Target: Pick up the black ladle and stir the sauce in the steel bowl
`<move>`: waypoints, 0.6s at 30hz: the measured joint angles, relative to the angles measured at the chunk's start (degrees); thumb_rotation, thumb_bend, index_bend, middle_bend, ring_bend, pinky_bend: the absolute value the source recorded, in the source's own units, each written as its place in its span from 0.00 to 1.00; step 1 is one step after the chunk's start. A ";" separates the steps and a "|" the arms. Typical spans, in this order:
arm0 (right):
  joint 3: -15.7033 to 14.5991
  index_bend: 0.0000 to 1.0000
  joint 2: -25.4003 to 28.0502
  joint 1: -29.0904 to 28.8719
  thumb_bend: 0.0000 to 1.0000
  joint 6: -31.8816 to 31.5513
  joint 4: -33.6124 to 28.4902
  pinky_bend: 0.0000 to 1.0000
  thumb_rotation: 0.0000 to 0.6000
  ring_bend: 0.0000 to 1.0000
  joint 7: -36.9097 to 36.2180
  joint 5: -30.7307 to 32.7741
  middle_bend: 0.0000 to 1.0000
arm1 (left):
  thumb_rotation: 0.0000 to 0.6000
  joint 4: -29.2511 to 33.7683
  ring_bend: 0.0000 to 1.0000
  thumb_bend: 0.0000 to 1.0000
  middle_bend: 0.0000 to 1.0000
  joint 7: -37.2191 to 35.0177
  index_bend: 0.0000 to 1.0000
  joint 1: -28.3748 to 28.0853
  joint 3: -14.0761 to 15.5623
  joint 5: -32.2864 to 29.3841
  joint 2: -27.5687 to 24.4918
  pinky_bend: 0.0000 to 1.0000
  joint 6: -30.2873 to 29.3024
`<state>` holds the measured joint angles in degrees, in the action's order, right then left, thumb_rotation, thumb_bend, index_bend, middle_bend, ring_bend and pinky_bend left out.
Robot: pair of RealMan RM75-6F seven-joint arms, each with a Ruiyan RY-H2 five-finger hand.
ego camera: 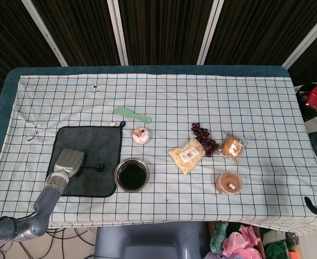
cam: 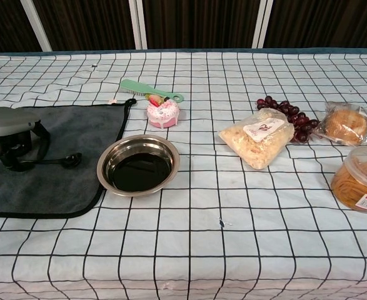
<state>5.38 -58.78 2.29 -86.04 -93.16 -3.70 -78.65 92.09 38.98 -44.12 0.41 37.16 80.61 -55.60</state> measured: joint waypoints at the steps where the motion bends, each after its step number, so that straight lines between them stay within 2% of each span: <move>1: 0.01 0.06 0.00 0.00 0.22 0.02 0.03 0.22 1.00 0.08 -0.03 0.03 0.01 | 1.00 0.00 0.89 0.38 0.87 0.03 0.52 -0.01 0.00 0.01 0.01 0.81 -0.05; 18: 0.00 0.06 -0.04 -0.06 0.22 0.15 0.10 0.22 1.00 0.08 -0.04 0.01 0.01 | 1.00 -0.30 0.89 0.39 0.87 0.36 0.55 -0.05 0.19 -0.04 0.36 0.81 -0.59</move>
<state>5.38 -58.82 2.23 -85.89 -93.06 -3.74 -78.64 91.78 39.34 -44.16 0.60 37.11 80.97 -56.19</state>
